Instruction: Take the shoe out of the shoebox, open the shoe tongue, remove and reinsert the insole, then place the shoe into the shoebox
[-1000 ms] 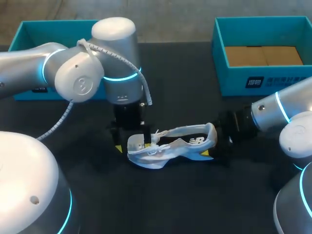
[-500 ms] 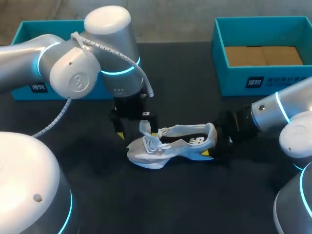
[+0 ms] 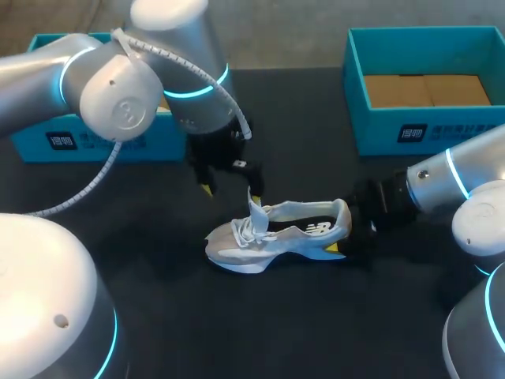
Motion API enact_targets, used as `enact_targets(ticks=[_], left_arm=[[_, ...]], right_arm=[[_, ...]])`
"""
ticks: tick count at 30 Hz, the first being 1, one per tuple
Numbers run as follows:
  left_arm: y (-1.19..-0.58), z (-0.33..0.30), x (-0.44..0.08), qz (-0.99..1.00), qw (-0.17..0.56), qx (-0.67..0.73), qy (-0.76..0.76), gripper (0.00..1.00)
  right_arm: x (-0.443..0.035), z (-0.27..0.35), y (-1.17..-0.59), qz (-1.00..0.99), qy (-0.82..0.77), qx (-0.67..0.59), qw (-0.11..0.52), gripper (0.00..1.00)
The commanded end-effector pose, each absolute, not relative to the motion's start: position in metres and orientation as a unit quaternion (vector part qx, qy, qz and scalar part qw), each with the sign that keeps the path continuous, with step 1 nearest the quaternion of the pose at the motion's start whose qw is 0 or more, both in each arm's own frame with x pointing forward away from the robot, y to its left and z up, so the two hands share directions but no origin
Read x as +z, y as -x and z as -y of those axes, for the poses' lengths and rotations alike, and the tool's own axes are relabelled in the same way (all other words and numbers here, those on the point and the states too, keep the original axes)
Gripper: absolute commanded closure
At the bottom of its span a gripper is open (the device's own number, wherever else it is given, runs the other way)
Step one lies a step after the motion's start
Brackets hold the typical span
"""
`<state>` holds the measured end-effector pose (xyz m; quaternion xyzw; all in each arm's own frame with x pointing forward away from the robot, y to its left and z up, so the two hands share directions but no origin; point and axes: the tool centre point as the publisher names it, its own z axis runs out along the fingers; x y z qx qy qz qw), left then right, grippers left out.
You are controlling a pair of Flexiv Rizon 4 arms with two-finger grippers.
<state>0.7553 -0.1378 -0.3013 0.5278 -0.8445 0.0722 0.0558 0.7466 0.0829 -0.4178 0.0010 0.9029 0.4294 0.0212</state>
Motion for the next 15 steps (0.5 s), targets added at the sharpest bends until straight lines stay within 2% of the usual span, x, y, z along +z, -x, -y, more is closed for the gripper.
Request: enact_targets(ticks=[1, 7, 15], left_arm=[[-0.766, 0.149, -0.288, 0.885, 0.047, 0.078, -0.456, 0.0], [-0.773, 0.16, -0.274, 0.963, 0.008, 0.091, -0.253, 0.0], [-0.791, 0.163, -0.253, 0.99, 0.004, 0.13, -0.048, 0.0]], right_arm=[[-0.418, -0.085, -0.746, -0.903, -0.001, 0.428, 0.022, 1.0], [-0.418, -0.085, -0.746, -0.903, -0.001, 0.428, 0.022, 1.0], [-0.418, -0.085, -0.746, -0.903, -0.001, 0.428, 0.022, 1.0]])
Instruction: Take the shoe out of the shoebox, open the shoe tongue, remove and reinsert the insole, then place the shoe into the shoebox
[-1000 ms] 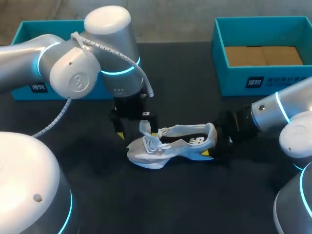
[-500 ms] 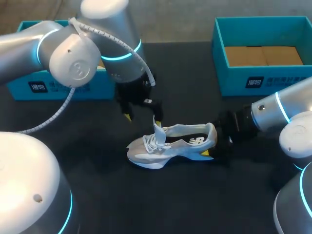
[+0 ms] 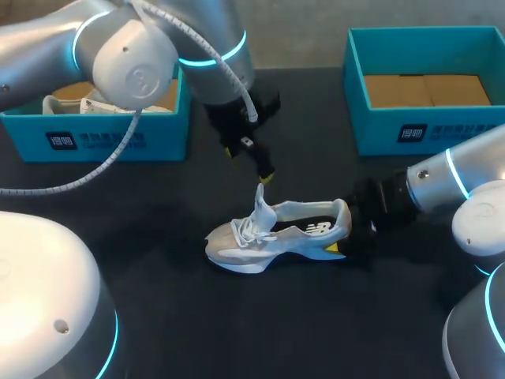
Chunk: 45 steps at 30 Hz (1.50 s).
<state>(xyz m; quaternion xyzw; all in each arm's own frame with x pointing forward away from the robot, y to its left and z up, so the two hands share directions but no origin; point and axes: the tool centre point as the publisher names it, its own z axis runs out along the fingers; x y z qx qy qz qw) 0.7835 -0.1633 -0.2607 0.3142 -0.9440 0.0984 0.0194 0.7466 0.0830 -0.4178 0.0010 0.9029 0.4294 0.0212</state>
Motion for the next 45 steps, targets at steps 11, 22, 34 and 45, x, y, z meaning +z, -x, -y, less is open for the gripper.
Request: enact_targets(ticks=[11, 22, 34, 45], left_arm=[[-0.802, 0.197, -0.247, 0.987, 0.013, 0.16, 0.029, 1.0], [-0.789, 0.224, -0.26, 0.984, 0.044, 0.157, 0.068, 1.0], [-0.767, 0.24, -0.282, 0.981, 0.076, 0.15, 0.091, 1.0], [-0.739, 0.257, -0.306, 0.979, 0.108, 0.14, 0.101, 1.0]], right_arm=[[-0.418, -0.085, -0.746, -0.903, -0.001, 0.428, 0.022, 1.0], [-0.418, -0.085, -0.746, -0.903, -0.001, 0.428, 0.022, 1.0], [-0.418, -0.085, -0.746, -0.903, -0.001, 0.428, 0.022, 1.0], [-0.418, -0.085, -0.746, -0.903, -0.001, 0.428, 0.022, 1.0]])
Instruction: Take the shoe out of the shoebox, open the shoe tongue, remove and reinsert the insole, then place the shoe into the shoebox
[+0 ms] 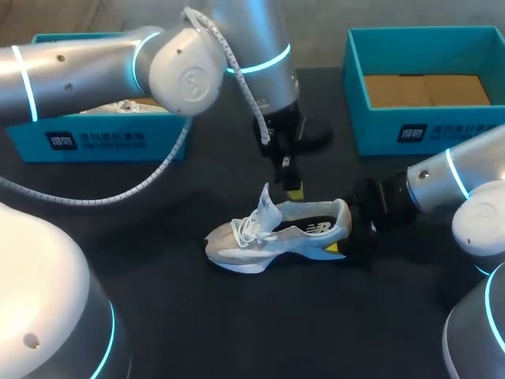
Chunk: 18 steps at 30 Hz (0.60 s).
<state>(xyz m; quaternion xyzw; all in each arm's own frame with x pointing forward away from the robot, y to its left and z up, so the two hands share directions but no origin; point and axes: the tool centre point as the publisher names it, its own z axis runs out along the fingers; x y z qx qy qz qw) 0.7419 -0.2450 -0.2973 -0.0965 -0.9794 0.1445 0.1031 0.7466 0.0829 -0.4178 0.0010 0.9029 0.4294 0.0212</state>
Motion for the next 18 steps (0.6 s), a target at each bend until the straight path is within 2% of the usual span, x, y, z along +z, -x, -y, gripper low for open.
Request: enact_targets(ticks=[1, 18], left_arm=[[-0.7375, 0.2581, -0.3072, 0.979, 0.111, 0.14, 0.102, 1.0], [-0.7331, 0.2615, -0.3108, 0.98, 0.109, 0.135, 0.101, 1.0]], right_arm=[[-0.4185, -0.0847, -0.7465, -0.903, -0.001, 0.428, 0.022, 1.0], [-0.4185, -0.0847, -0.7465, -0.903, -0.001, 0.428, 0.022, 1.0]])
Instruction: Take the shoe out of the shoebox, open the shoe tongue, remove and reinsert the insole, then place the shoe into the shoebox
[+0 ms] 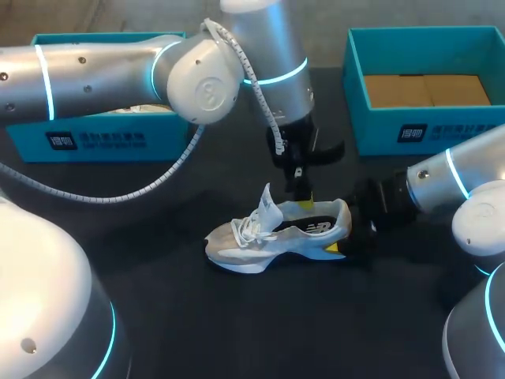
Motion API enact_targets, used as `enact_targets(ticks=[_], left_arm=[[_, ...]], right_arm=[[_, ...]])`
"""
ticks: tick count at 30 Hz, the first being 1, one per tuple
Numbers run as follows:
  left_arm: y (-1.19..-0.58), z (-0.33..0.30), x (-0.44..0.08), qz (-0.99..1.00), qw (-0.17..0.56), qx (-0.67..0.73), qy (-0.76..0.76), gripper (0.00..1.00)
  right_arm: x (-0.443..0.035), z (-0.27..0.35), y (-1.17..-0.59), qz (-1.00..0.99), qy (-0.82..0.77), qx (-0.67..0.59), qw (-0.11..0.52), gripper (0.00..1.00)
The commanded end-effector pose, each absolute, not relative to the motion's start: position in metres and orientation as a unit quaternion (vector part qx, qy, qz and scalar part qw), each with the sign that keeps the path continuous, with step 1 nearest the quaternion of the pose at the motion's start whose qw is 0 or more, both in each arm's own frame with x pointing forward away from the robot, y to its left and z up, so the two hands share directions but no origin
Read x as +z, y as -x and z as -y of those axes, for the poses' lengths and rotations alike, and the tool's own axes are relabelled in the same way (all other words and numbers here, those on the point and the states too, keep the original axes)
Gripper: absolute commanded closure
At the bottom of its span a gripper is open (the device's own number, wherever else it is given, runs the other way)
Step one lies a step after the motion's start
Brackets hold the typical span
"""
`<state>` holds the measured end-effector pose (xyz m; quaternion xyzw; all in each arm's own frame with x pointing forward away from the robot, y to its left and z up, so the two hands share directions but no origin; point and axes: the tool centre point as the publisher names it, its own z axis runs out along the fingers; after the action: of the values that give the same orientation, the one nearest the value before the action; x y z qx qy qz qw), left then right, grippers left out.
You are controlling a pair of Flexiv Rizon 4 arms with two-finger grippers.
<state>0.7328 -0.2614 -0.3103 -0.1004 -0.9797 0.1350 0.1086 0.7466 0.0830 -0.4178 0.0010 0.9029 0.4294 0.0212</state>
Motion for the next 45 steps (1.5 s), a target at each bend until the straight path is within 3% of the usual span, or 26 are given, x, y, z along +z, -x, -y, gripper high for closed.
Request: enact_targets(ticks=[1, 12, 24, 45], left_arm=[[-0.733, 0.262, -0.311, 0.98, 0.109, 0.135, 0.101, 1.0], [-0.733, 0.262, -0.311, 0.98, 0.109, 0.135, 0.101, 1.0], [-0.727, 0.268, -0.351, 0.973, 0.16, 0.108, 0.124, 1.0], [-0.709, 0.269, -0.385, 0.971, 0.18, 0.075, 0.138, 1.0]], right_arm=[[-0.418, -0.085, -0.746, -0.903, -0.001, 0.428, 0.022, 1.0], [-0.418, -0.085, -0.746, -0.903, -0.001, 0.428, 0.022, 1.0], [-0.418, -0.085, -0.746, -0.903, -0.001, 0.428, 0.022, 1.0], [-0.418, -0.085, -0.746, -0.903, -0.001, 0.428, 0.022, 1.0]])
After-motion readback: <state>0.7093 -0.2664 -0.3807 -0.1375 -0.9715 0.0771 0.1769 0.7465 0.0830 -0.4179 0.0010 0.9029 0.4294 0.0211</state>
